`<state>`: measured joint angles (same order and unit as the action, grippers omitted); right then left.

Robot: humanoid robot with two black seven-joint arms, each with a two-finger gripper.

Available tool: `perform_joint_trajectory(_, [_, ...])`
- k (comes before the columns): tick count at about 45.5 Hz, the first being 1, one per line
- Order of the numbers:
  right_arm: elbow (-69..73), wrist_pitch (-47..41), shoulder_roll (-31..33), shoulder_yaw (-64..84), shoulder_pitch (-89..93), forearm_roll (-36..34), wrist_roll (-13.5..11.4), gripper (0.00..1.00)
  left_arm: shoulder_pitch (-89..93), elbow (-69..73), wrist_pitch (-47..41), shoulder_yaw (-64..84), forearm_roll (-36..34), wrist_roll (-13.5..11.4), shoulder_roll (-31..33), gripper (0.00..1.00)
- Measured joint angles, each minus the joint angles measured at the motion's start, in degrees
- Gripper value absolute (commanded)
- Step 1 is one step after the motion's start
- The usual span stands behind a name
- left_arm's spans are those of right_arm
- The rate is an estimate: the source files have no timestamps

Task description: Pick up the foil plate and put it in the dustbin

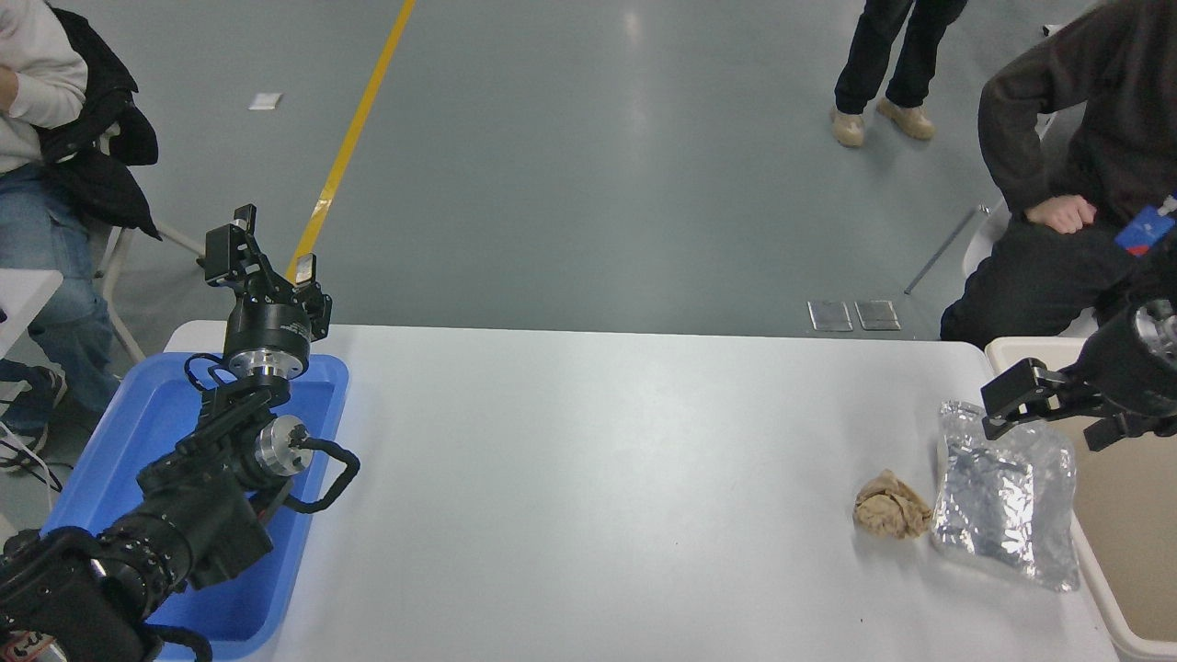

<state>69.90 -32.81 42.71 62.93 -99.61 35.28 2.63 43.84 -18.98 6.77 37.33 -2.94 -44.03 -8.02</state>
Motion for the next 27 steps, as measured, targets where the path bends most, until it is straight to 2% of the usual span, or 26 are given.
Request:
perform_joint_trajectory(10, [-9.3,6.9,0.5,-6.3,15.8,3.0,-0.1,1.00,0.0,0.0,0.0,0.0,0.0,0.0,0.0,1.00])
perform_joint_trajectory(27, [-26.3,13.1,-2.9,-23.6,37.0,3.7,0.1,1.00,0.0,0.0,0.0,0.0,0.0,0.0,0.0,1.00])
